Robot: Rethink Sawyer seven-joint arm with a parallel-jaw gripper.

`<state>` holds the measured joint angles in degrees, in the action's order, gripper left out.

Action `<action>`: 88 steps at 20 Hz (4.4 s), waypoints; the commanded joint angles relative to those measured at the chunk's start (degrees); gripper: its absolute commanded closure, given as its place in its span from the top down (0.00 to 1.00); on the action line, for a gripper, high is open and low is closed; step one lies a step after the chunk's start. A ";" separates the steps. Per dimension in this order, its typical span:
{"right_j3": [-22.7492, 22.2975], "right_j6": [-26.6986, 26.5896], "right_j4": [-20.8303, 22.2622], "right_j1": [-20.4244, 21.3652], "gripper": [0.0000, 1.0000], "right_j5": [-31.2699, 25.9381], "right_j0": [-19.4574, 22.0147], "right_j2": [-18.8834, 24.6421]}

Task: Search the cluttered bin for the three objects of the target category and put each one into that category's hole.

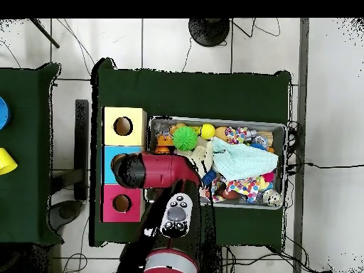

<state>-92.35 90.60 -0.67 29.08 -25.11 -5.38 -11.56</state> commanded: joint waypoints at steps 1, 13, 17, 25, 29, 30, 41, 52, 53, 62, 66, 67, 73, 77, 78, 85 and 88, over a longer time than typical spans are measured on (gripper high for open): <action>6.55 12.08 -3.03 -3.20 1.00 -6.39 -0.36 1.24; 10.77 10.71 -5.42 -5.41 1.00 -10.33 1.25 3.32; 11.59 10.82 -5.82 -6.48 1.00 -9.66 1.28 3.31; 11.45 11.45 -6.85 -10.07 1.00 -3.04 1.87 4.61; 10.89 11.81 -7.25 -11.20 1.00 -0.05 2.07 5.30; 10.76 11.91 -7.31 -11.39 1.00 0.48 2.07 5.39; 10.04 13.51 -7.73 -13.81 1.00 5.29 0.35 3.69; 8.16 12.31 -8.96 -14.97 1.00 10.86 3.01 7.57; 8.06 12.22 -9.00 -15.08 1.00 11.28 3.19 7.86; 5.57 11.38 -9.75 -13.68 1.00 12.19 4.89 10.16; 4.86 11.11 -9.89 -12.83 1.00 11.18 4.98 10.25; 4.80 11.12 -9.95 -12.66 1.00 10.95 4.98 10.26; 4.40 11.34 -10.29 -12.05 1.00 9.94 4.76 10.06; 4.17 11.56 -10.63 -11.49 1.00 8.99 4.50 9.78; 4.05 11.60 -10.67 -11.36 1.00 8.85 4.46 9.72; 2.66 11.79 -10.41 -10.24 1.00 9.03 4.50 9.21; 2.42 11.38 -10.11 -10.14 1.00 9.27 4.88 9.42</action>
<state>-82.32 90.61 -9.73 21.95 -13.98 -1.52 -8.41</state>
